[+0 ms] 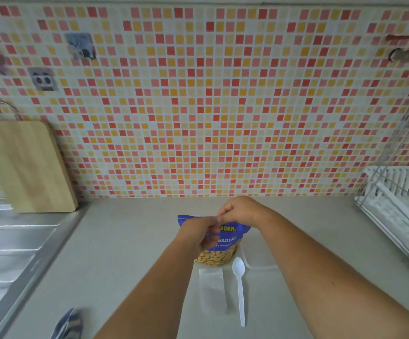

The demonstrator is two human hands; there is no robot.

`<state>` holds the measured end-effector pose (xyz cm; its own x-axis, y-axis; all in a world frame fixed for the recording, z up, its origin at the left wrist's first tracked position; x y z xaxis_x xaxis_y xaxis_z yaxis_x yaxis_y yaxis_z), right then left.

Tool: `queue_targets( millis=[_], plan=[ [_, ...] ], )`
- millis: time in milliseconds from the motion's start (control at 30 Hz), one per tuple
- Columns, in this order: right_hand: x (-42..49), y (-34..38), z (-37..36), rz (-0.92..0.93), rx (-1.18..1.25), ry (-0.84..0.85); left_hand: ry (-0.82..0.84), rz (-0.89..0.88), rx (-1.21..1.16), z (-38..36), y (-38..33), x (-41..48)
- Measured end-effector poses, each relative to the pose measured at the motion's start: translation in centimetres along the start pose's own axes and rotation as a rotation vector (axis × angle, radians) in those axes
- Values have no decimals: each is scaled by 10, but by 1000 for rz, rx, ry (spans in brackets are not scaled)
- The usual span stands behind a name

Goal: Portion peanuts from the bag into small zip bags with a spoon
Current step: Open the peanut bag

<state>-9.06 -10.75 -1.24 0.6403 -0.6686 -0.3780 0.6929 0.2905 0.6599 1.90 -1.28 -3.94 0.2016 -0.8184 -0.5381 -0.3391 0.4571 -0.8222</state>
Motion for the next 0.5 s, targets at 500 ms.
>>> queue_targets(
  millis=[500],
  plan=[
    [8,7,-23,128,-379,-272,-252,-110,-207,-7,17,10]
  ],
)
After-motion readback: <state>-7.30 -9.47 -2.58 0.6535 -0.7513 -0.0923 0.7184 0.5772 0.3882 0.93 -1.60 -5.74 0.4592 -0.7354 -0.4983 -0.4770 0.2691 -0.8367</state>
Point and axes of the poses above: each hand's wrist, its own x-axis towards the middle knuckle, its own z-axis out of the back of the hand, y = z × x, the point moved 1 cm from there along x, towards the middle knuckle, and after that the axes turned 8 degrees about y, right-handed, at the moved point
